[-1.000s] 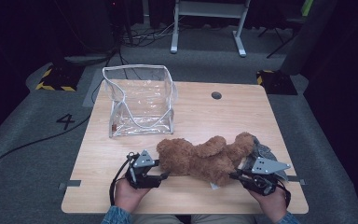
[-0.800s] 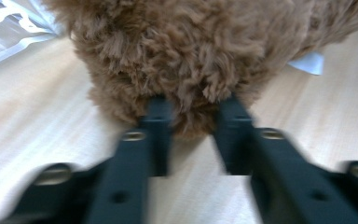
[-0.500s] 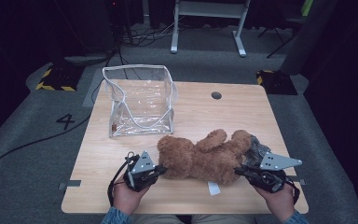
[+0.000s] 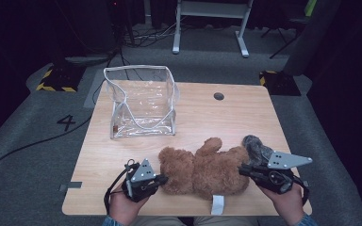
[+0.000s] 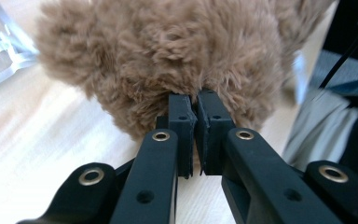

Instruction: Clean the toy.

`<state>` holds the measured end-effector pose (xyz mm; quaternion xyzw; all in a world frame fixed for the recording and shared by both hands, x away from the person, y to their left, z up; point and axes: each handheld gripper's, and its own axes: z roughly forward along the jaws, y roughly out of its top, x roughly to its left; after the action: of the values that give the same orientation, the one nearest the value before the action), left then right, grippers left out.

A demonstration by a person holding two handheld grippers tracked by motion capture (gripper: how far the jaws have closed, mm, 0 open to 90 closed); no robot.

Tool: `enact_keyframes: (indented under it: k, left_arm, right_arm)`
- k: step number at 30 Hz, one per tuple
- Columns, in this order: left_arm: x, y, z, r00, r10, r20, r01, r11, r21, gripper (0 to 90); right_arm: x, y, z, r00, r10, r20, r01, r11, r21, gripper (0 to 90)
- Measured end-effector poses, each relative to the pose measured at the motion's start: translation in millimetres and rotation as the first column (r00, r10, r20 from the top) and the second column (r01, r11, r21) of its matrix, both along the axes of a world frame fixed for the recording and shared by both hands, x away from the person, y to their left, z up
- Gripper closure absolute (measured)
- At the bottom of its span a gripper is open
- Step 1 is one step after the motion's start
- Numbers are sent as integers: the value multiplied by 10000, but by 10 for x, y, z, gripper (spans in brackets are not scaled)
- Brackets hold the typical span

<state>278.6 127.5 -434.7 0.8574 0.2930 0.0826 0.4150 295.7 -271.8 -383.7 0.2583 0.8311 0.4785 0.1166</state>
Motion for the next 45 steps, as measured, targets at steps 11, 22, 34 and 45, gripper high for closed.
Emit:
enact_keyframes:
  k: [11,22,34,45]
  left_arm:
    - [74,6,-119,10000,36,-84,-39,9996,-262,889]
    - [71,63,-91,9986,521,77,-516,9968,-607,666]
    - [89,110,-116,9971,765,53,-755,9918,-1028,415]
    - [130,181,-94,9950,826,-554,-916,9781,-1871,454]
  right_arm:
    - [193,-108,-63,9995,-320,-9,320,9992,222,631]
    - [657,-683,-247,9615,-2744,155,2708,9360,-2248,460]
    - [992,-705,-772,9463,-3169,-642,2649,8736,-4082,583]
    - [901,-732,-444,9539,-2911,-732,2544,9136,-3171,802]
